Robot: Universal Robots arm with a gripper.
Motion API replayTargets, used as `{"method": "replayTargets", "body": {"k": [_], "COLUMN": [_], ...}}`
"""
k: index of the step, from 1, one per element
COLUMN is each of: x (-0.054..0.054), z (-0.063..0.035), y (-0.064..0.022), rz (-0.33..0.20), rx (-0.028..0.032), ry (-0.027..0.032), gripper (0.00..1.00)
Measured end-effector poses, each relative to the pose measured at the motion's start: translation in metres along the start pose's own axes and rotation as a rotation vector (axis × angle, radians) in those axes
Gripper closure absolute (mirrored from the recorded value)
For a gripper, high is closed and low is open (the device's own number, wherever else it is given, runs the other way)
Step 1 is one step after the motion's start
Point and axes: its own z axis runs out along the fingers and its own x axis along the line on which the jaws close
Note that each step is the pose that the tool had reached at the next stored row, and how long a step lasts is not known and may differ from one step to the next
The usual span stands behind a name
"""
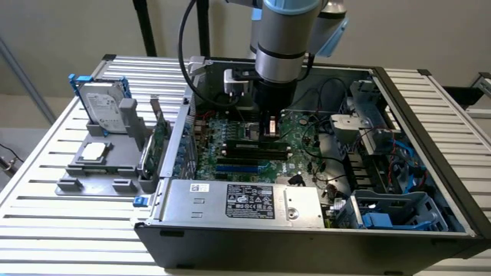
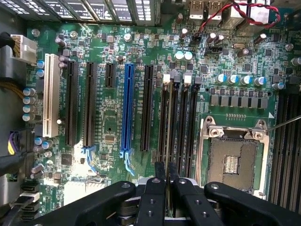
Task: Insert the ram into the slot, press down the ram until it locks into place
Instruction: 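Insert the ram into the slot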
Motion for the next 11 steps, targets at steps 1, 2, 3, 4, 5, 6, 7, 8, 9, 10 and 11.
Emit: {"method": "replayTargets", "body": {"k": [1, 2, 3, 4, 5, 6, 7, 8, 9, 10, 11], "x": [0.0, 0.0001, 0.0001, 0.0002, 0.0002, 0.0003, 0.0003, 0.0004, 0.0005, 0.0006, 0.0007], "z": [0.0003, 0.0006, 0.0008, 0.0011, 0.0015, 0.0019, 0.0022, 0.0026, 0.0031, 0.0035, 0.0039], "y": [-0.0001, -0.0002, -0.0003, -0.0004, -0.0004, -0.0005, -0.0005, -0.0005, -0.0005, -0.0005, -0.0004], "rz": [0.0, 0.0, 0.001, 0.001, 0.002, 0.004, 0.005, 0.007, 0.009, 0.011, 0.013], "rx": [0.0005, 0.0008, 0.0013, 0.0018, 0.0023, 0.0029, 0.0033, 0.0036, 0.0039, 0.0041, 0.0042], "ry": [0.0, 0.0, 0.0001, 0.0001, 0.0, 0.0, -0.0001, -0.0001, -0.0001, -0.0001, 0.0], "gripper": [0.87, 0.87, 0.87, 0.87, 0.87, 0.87, 0.87, 0.87, 0.87, 0.87, 0.87]}}
